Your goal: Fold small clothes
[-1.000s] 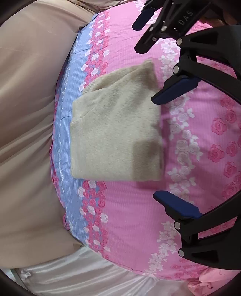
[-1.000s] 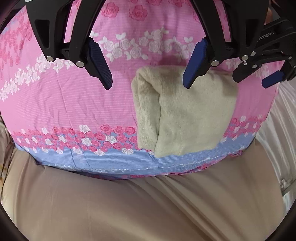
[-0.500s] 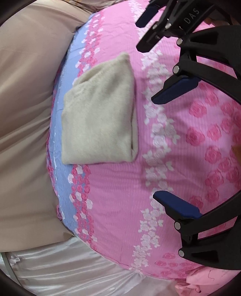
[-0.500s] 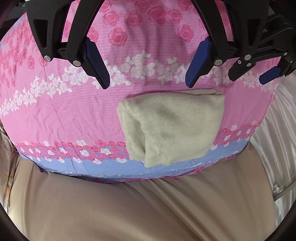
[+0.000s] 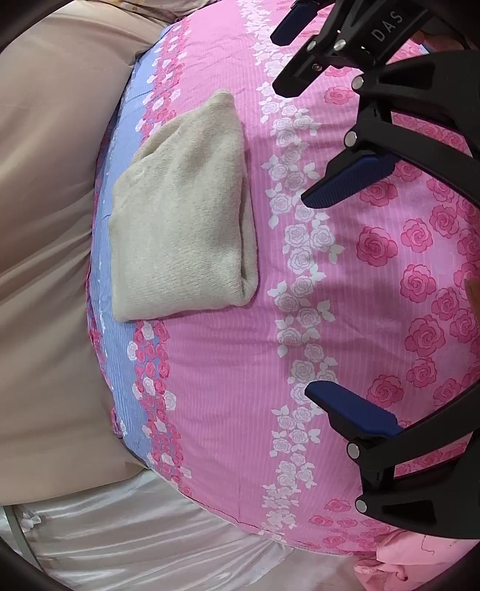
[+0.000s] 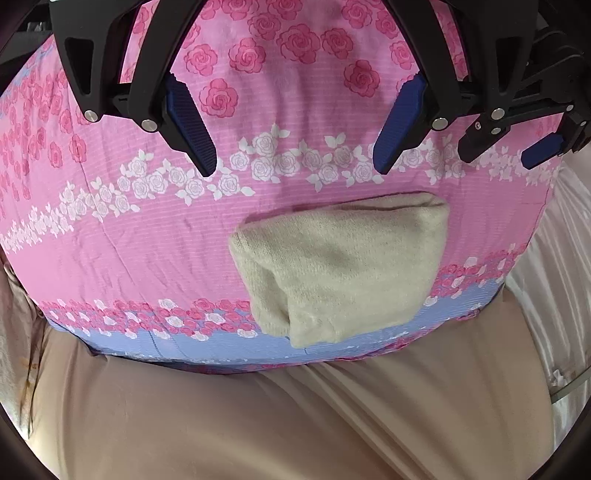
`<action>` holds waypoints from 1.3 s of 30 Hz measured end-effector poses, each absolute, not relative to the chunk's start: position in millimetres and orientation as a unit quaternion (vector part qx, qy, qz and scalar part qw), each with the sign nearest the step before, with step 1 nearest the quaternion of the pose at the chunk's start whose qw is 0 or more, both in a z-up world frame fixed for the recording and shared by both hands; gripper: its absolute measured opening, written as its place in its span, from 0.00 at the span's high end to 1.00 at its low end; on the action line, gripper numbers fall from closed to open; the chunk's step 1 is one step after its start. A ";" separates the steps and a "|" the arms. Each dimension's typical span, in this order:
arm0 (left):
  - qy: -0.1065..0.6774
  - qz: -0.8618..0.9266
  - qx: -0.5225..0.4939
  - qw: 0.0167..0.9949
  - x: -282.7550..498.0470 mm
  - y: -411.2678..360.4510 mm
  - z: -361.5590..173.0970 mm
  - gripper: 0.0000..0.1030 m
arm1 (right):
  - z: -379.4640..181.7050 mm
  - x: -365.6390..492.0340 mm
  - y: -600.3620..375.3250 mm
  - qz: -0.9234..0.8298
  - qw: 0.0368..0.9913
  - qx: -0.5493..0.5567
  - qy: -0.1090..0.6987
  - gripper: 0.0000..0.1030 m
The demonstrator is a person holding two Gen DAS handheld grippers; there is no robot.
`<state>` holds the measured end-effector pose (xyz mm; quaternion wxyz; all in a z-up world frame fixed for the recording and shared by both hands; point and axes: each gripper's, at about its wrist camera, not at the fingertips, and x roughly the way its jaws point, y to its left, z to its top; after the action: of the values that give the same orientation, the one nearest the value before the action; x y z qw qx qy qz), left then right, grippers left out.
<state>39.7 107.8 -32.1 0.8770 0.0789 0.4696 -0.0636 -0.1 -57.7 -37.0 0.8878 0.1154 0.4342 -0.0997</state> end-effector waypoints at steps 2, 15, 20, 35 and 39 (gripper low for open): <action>0.471 -0.066 0.080 0.876 38.8 106.9 -33.2 0.11 | -38.0 -0.3 -57.5 -0.100 0.888 0.114 0.435 0.18; 0.489 -0.040 0.080 0.868 33.6 110.9 -43.5 0.07 | -43.6 -1.1 -54.6 -0.093 0.884 0.110 0.444 0.18; 0.491 -0.041 0.082 0.866 34.0 110.9 -44.6 0.07 | -43.7 -1.4 -54.1 -0.092 0.885 0.111 0.444 0.18; 0.479 -0.064 0.080 0.872 27.7 106.3 -40.9 0.07 | -43.5 -0.4 -52.0 -0.091 0.885 0.114 0.442 0.18; 0.480 -0.064 0.076 0.871 27.9 106.0 -42.0 0.07 | -43.8 -0.2 -50.5 -0.094 0.886 0.113 0.440 0.18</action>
<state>27.9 106.0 -42.0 0.8715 0.0756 0.4804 -0.0636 -0.2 -50.5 -43.8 0.8857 0.1132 0.4403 -0.0945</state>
